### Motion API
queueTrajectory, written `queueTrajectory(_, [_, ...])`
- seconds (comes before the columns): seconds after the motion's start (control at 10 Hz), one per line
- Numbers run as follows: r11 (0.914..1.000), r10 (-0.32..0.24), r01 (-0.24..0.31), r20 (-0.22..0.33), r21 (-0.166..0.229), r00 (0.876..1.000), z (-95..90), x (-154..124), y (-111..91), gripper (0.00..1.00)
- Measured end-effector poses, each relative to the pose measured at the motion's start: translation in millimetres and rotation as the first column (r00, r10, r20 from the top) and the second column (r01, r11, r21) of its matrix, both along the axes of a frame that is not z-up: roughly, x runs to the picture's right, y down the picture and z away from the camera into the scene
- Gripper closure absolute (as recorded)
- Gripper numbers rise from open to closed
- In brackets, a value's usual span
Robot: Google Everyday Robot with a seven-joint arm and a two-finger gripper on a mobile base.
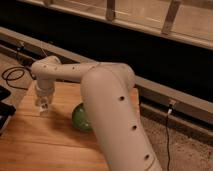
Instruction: Place the bottle in the ceramic bowl
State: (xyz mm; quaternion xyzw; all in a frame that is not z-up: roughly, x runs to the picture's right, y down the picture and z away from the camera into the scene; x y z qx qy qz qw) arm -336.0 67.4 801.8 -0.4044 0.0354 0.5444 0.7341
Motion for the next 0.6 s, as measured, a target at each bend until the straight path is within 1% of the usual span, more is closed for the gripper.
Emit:
queueTrajectory(0.1, [0.9991,0.041,-0.041,-0.006,0.008,0.999,-4.7,28.0,-0.1,1.00])
queueTrajectory(0.3, [0.9956,0.092,-0.092,-0.023,0.020,0.996,-9.9,70.4,1.4,1.00])
queueTrajectory(0.5, [0.9883,0.149,-0.147,-0.064,0.042,0.987,-19.5,128.6,4.7,1.00])
queueTrajectory(0.6, [0.9862,0.162,-0.158,-0.080,0.049,0.984,-21.7,145.0,6.2,1.00])
